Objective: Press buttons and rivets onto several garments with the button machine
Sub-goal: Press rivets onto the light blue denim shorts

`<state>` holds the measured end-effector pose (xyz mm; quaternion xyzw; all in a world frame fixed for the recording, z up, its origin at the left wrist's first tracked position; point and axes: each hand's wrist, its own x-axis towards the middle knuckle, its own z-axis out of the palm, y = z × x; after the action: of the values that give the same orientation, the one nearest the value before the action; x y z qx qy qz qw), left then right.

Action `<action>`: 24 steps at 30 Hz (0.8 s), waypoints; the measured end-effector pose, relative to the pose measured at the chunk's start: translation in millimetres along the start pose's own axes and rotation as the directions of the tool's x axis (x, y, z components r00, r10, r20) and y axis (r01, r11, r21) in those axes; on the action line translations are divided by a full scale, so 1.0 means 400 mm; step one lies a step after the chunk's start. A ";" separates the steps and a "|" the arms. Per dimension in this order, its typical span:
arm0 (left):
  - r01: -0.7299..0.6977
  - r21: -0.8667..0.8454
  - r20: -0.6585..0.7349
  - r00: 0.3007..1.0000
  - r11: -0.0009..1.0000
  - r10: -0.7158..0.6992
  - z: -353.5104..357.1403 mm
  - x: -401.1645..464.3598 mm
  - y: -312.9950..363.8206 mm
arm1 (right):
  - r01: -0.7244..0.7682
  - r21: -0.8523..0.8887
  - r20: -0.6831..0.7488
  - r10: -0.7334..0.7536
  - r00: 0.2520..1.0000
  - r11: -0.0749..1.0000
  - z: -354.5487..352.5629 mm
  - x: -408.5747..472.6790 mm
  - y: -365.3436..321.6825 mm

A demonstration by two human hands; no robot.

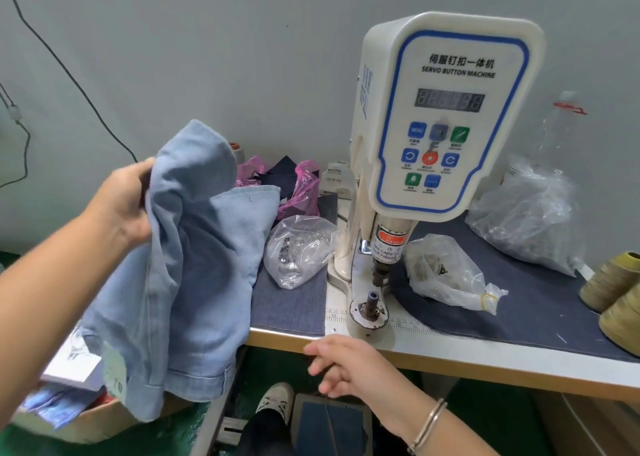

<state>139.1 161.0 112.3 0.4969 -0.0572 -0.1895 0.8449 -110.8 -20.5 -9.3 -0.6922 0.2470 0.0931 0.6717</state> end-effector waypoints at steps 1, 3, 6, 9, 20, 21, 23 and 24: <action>-0.001 0.003 0.089 0.996 1.000 0.001 0.016 -0.014 0.016 | 0.040 -0.033 0.000 -0.040 0.999 0.999 0.008 0.007 -0.012; 0.002 -0.038 0.242 0.970 0.999 0.007 0.054 -0.048 0.040 | 0.154 -0.082 -0.003 -0.155 0.988 0.985 0.031 0.033 -0.038; 0.096 -0.181 0.517 0.856 0.979 0.012 0.118 -0.106 0.055 | 0.309 -0.128 0.010 -0.310 0.951 0.942 0.088 0.095 -0.076; -0.053 -0.211 0.532 0.831 0.976 0.161 0.158 -0.126 0.071 | 0.321 0.065 0.001 -0.322 0.947 0.945 0.127 0.148 -0.103; -0.438 0.117 0.167 0.893 0.891 0.417 0.092 -0.084 0.131 | 0.240 0.464 0.055 -0.299 0.953 0.853 0.127 0.138 -0.137; -0.407 0.098 0.158 0.907 0.908 0.389 0.074 -0.080 0.135 | 0.272 0.547 0.053 -0.357 0.933 0.792 0.114 0.122 -0.144; -0.314 0.003 0.151 0.939 0.950 0.310 0.042 -0.058 0.139 | 0.295 0.681 0.050 -0.445 0.894 0.670 0.085 0.084 -0.163; -0.292 0.025 0.127 0.949 0.956 0.287 0.024 -0.048 0.143 | 0.305 0.717 0.039 -0.473 0.880 0.626 0.072 0.066 -0.173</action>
<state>133.6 185.2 168.3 0.4888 -0.1853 -0.0923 0.8475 -50.0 0.1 37.4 -0.4116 0.0297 -0.0772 0.9076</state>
